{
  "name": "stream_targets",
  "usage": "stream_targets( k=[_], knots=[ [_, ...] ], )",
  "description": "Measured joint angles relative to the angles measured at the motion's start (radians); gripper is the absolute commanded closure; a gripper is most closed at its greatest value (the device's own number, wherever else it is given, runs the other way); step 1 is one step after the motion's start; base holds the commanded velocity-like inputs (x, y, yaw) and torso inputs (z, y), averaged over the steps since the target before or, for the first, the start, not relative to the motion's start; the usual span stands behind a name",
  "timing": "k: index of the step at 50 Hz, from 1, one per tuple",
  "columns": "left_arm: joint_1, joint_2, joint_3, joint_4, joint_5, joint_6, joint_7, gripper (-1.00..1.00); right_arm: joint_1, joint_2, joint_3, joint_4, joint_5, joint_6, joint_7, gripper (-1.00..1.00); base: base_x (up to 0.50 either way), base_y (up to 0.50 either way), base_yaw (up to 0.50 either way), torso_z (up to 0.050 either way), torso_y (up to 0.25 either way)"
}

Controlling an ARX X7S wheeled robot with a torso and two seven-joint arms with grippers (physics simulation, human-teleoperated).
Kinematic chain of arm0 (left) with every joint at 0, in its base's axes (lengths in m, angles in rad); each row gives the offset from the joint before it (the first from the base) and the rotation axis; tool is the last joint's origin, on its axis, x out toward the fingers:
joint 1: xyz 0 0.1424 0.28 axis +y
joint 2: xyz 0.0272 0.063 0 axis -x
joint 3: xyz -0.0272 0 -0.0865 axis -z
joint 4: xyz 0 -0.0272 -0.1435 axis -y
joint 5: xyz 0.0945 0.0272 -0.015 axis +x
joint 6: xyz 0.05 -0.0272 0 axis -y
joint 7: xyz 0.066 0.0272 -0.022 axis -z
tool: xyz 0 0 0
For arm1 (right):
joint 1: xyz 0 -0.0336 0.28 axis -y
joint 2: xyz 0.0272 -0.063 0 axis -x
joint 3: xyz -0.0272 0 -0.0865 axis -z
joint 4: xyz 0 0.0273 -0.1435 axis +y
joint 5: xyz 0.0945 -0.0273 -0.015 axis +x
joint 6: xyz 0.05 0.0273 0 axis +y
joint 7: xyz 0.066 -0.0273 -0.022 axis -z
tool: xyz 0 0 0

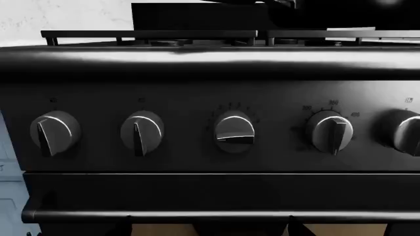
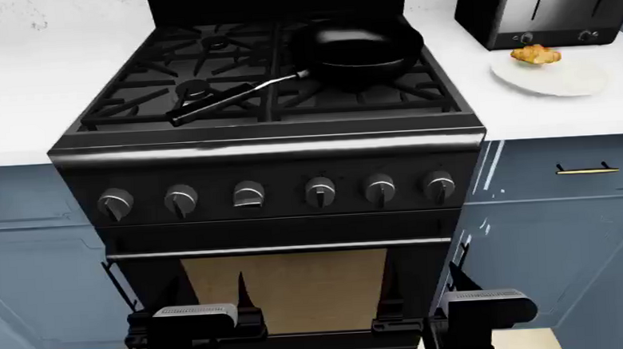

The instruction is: Pick the croissant and place it on the pan. Then turn on the stove to warm the croissant.

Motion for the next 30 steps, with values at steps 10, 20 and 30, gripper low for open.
stream_targets(
  k=[10, 20, 30],
  knots=[
    [-0.011, -0.018, 0.015, -0.042, -0.052, -0.013, 0.001, -1.0, 0.015, 0.022, -0.041, 0.051, 0.002, -0.049, 0.01, -1.0, 0.0, 0.0, 0.0, 0.0, 0.0],
    [0.008, -0.048, 0.039, -0.046, -0.107, 0.024, 0.023, -1.0, 0.016, 0.046, -0.079, 0.067, 0.009, -0.07, 0.019, -1.0, 0.0, 0.0, 0.0, 0.036, 0.0],
    [0.013, -0.068, 0.057, -0.045, -0.143, 0.036, 0.03, -1.0, 0.014, 0.067, -0.104, 0.066, 0.036, -0.081, 0.015, -1.0, 0.0, 0.0, 0.0, 0.05, 0.0]
  ],
)
